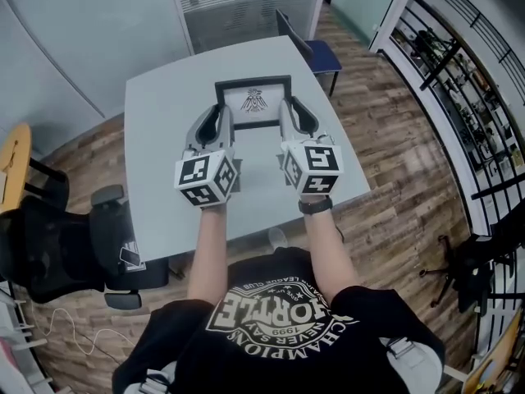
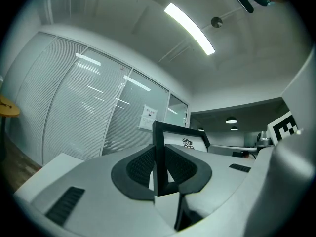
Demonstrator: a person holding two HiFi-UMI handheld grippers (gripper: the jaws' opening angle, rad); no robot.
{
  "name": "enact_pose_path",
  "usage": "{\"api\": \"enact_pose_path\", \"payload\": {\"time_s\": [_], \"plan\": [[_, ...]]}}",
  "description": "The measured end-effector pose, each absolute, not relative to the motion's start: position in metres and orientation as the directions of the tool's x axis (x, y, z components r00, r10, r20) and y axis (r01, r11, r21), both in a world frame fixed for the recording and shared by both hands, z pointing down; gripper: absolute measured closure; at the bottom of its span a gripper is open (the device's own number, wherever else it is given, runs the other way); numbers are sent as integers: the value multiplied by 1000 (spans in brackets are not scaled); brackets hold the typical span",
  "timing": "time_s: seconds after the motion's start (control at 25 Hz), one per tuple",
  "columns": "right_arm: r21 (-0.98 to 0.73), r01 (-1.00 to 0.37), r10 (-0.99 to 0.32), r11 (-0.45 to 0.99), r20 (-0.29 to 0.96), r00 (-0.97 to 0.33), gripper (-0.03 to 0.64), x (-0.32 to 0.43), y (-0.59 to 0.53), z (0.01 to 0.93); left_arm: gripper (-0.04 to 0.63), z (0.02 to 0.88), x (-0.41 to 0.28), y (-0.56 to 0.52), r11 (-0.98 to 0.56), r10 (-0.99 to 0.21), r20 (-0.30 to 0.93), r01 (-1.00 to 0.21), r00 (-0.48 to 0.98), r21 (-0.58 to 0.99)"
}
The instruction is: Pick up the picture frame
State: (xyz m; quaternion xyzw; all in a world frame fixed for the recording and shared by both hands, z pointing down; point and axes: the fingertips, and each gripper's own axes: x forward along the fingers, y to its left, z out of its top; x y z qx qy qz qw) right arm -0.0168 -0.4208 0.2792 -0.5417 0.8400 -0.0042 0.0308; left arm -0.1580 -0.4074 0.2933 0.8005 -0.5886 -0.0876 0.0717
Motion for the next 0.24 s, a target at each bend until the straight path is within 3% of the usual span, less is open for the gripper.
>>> {"api": "enact_pose_path", "payload": {"time_s": [0.24], "plan": [[-38, -918, -918, 395, -34, -394, 549, -3, -431, 289, 523, 304, -145, -419, -323, -946, -45, -919, 321, 228]]}}
